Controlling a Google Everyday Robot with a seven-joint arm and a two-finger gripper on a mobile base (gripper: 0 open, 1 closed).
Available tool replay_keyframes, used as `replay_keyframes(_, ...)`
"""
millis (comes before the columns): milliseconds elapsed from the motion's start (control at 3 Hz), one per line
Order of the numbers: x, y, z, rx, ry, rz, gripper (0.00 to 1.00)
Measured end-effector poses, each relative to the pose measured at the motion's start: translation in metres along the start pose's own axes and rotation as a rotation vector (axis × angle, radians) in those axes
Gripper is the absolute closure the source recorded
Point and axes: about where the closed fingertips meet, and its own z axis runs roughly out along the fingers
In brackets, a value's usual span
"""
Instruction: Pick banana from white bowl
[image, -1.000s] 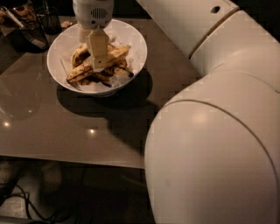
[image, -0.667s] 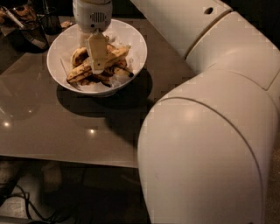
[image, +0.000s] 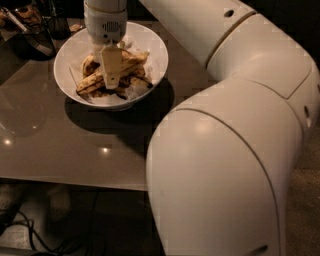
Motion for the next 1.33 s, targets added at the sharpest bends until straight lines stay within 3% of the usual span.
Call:
replay_keyframes(1000, 0.017, 0.001, 0.021, -0.054, 0.015, 0.028, 0.38)
replay_keyframes(1333, 0.013, -0.010, 0.023, -0.017, 0.002, 0.028, 0.56)
